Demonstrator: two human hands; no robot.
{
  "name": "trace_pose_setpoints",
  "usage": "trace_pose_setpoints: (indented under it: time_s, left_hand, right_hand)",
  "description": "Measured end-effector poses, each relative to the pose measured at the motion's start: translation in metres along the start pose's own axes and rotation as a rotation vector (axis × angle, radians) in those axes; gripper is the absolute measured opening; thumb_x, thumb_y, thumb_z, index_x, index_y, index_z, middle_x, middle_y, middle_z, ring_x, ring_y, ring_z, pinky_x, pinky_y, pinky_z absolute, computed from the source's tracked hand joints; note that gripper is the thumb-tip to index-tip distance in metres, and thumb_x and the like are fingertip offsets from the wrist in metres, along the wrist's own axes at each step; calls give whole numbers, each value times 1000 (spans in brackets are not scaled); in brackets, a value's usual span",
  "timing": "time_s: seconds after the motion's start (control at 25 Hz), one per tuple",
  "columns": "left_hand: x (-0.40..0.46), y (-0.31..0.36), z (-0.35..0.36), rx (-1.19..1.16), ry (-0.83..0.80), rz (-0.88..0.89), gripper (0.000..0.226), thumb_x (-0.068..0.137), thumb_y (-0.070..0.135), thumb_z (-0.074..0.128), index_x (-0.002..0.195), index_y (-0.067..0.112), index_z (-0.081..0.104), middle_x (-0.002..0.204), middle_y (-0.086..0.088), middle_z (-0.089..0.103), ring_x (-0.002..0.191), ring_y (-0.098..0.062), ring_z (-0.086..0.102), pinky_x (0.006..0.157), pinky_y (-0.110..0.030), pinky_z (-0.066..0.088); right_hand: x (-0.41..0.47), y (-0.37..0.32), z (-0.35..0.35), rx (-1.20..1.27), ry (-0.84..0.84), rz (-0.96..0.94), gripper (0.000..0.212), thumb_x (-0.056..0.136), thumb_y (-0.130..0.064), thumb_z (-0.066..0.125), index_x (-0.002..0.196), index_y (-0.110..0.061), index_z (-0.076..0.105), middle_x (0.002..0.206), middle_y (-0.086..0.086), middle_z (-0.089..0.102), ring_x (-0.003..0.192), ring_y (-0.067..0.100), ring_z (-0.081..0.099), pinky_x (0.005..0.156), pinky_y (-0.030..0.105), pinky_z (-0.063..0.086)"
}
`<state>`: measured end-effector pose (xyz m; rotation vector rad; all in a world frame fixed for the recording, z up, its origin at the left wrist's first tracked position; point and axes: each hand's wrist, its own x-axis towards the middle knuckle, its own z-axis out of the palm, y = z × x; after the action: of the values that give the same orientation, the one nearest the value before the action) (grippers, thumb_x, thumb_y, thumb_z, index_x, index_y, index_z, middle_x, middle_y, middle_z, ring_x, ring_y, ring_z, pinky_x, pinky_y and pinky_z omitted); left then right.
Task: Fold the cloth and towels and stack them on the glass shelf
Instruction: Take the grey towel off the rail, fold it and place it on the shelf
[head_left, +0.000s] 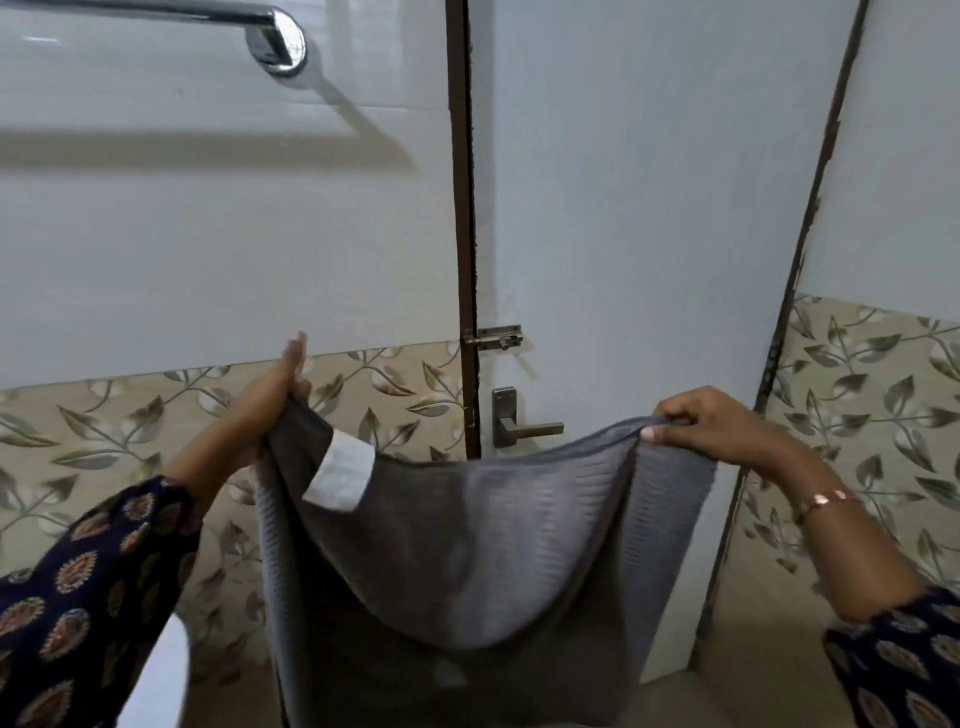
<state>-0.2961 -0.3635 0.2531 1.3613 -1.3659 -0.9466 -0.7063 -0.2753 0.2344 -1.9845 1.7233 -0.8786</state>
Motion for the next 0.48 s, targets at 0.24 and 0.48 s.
trace_pose_setpoints:
  time_s: [0.24, 0.48]
  left_hand:
    - [-3, -20, -38, -273, -40, -214, 25, 86, 18, 35, 70, 6, 50, 54, -9, 59, 42, -17, 59, 43, -16, 46]
    - [-6, -22, 25, 127, -8, -176, 17, 91, 9, 47, 79, 1, 56, 98, -28, 63, 87, -38, 61, 79, -45, 53]
  right_hand:
    - [5, 14, -11, 511, 390, 372, 27, 84, -6, 65, 61, -3, 53, 50, 2, 57, 45, 7, 50, 39, 9, 38]
    - [18, 10, 8, 533, 441, 680, 25, 77, 2, 70, 63, 2, 49, 79, 17, 56, 58, 22, 49, 42, 26, 45]
